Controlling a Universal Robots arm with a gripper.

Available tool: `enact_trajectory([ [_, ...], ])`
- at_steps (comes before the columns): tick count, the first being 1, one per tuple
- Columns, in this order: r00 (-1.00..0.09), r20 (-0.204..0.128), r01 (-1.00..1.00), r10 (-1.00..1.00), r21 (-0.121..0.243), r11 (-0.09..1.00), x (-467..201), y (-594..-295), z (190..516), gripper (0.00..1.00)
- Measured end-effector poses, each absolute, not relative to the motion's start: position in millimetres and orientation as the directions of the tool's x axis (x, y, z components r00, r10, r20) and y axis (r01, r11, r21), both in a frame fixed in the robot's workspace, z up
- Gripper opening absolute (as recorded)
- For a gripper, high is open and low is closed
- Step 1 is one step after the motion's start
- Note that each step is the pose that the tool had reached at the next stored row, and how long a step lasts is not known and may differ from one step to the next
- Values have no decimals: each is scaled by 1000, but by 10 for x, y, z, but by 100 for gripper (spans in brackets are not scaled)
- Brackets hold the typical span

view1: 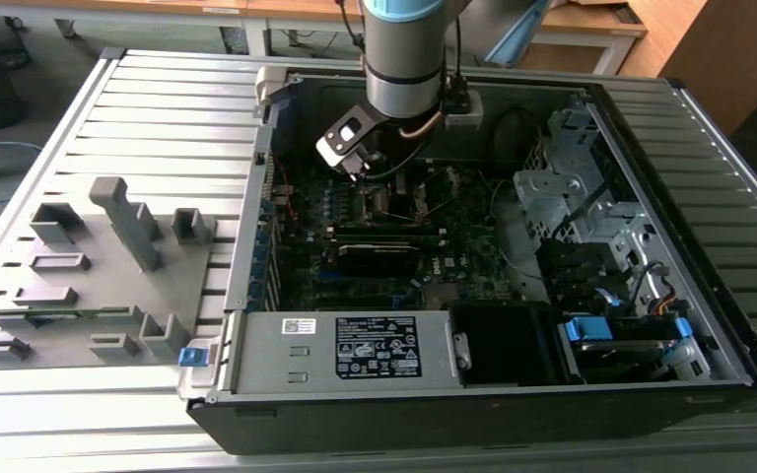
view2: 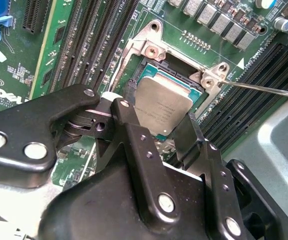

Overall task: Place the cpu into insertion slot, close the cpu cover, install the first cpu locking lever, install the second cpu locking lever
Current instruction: 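Place the cpu into insertion slot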

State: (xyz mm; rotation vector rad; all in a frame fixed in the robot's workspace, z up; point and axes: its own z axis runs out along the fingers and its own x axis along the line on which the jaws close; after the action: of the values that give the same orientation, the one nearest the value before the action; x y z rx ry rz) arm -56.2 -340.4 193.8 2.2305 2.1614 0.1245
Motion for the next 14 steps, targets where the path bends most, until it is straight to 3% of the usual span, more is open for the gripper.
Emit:
enact_trajectory([
  [14, 30, 34, 996, 999, 80, -33, -562, -3404, 1920, 54],
])
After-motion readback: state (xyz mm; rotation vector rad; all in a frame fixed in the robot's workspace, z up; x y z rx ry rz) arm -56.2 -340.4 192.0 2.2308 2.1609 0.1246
